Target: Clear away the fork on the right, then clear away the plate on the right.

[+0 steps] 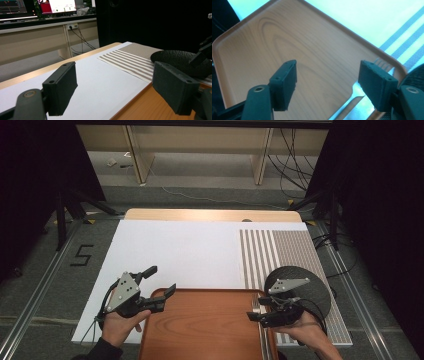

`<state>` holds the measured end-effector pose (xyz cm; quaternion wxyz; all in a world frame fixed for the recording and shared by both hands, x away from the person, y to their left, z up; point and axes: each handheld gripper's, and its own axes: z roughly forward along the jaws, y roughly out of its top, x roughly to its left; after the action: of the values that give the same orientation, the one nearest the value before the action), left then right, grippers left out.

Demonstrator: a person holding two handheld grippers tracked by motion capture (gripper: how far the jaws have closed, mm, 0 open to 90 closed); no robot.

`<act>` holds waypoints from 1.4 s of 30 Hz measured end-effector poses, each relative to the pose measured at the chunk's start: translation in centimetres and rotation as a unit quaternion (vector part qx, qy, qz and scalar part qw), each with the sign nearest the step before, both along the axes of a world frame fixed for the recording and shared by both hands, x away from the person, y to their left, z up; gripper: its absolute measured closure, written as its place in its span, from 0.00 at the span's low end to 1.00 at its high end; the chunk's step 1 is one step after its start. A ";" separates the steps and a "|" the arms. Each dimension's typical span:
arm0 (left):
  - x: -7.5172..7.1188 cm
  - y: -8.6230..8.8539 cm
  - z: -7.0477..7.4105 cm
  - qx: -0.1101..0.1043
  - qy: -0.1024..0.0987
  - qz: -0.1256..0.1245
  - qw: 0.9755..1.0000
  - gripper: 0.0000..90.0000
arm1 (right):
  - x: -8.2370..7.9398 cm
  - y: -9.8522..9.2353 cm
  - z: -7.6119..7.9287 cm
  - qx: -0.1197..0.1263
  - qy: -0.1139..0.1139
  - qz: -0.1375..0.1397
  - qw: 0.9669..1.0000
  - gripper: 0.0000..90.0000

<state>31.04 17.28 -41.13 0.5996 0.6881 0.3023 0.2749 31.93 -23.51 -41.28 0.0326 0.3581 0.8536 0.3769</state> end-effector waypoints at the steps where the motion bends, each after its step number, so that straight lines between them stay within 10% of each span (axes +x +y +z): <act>1: 0.0 0.0 0.0 0.000 0.000 0.000 1.000 0.22 | 0.0 -0.2 0.1 0.002 -0.002 -0.002 1.000 0.35; 42: 0.2 -0.1 0.1 0.000 0.003 0.006 1.000 0.22 | 1.4 -7.0 0.9 0.045 -0.035 -0.121 0.991 0.33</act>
<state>31.25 17.23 -41.07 0.5975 0.6866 0.3082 0.2768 33.35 -30.53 -40.42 0.0916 0.4468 0.7846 0.4200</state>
